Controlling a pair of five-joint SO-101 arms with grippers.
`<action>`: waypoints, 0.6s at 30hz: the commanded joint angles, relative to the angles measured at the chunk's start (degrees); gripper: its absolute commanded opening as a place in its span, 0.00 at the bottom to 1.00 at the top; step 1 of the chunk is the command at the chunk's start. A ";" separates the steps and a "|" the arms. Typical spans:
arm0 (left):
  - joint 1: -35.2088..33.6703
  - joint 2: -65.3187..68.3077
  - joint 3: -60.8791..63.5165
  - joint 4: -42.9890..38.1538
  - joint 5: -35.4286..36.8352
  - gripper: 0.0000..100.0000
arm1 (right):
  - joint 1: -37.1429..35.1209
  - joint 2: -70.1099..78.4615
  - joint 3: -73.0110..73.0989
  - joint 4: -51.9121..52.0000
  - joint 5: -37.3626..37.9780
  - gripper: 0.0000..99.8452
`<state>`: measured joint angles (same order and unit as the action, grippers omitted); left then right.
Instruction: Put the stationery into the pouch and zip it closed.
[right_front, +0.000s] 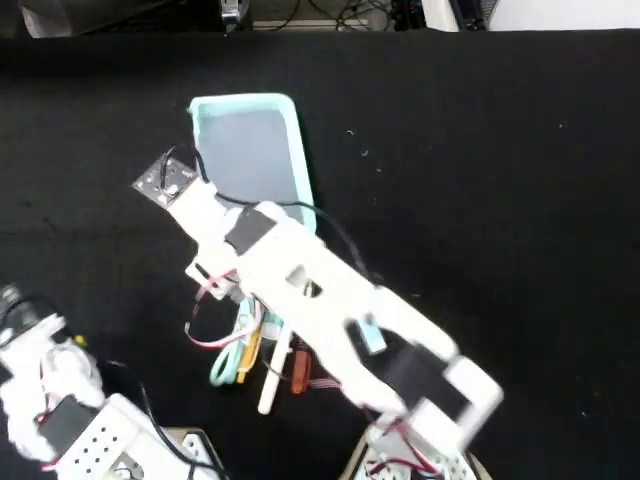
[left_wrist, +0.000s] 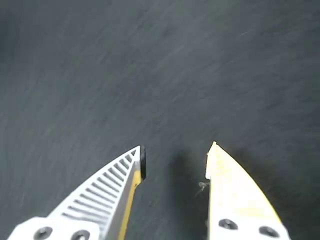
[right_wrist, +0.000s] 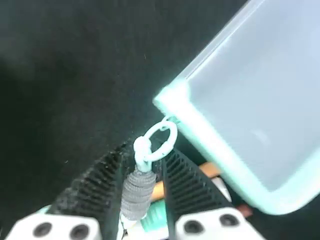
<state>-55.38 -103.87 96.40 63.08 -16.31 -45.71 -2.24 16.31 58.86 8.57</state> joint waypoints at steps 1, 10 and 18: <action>10.24 -0.44 0.84 -10.37 2.64 0.22 | 4.22 -14.29 1.45 0.09 8.26 0.01; 32.57 -0.09 -11.12 -21.36 20.48 0.23 | 7.03 -21.14 1.54 0.18 22.42 0.01; 39.69 -0.09 -21.05 -9.93 24.70 0.27 | 3.69 -21.05 1.54 -0.79 22.68 0.01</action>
<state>-16.88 -103.87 81.98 48.66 6.46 -41.14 -20.88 18.24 59.12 30.81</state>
